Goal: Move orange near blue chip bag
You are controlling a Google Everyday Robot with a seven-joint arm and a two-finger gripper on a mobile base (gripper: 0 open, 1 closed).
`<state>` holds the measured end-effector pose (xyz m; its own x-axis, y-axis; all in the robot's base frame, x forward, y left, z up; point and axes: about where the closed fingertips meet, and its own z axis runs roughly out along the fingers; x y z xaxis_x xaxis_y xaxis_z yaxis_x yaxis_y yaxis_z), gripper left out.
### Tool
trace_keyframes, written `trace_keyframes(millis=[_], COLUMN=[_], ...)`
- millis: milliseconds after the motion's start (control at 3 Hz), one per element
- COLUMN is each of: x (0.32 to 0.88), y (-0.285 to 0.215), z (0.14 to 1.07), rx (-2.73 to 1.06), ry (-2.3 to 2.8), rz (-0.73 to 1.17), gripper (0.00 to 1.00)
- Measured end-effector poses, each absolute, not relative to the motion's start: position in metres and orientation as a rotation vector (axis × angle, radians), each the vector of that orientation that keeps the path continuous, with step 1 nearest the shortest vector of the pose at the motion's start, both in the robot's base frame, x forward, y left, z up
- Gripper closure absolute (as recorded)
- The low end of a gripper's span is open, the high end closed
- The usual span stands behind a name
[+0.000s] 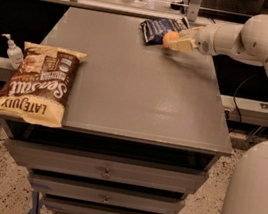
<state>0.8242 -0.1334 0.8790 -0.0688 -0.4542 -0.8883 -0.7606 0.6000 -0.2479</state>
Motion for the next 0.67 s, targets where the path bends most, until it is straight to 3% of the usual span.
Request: trace_keyframes(millis=[667], x=[0.8366], y=[-0.1351], z=[0.8747], rx=[-0.931], ry=[1.709], rz=[0.302], gripper=[0.13])
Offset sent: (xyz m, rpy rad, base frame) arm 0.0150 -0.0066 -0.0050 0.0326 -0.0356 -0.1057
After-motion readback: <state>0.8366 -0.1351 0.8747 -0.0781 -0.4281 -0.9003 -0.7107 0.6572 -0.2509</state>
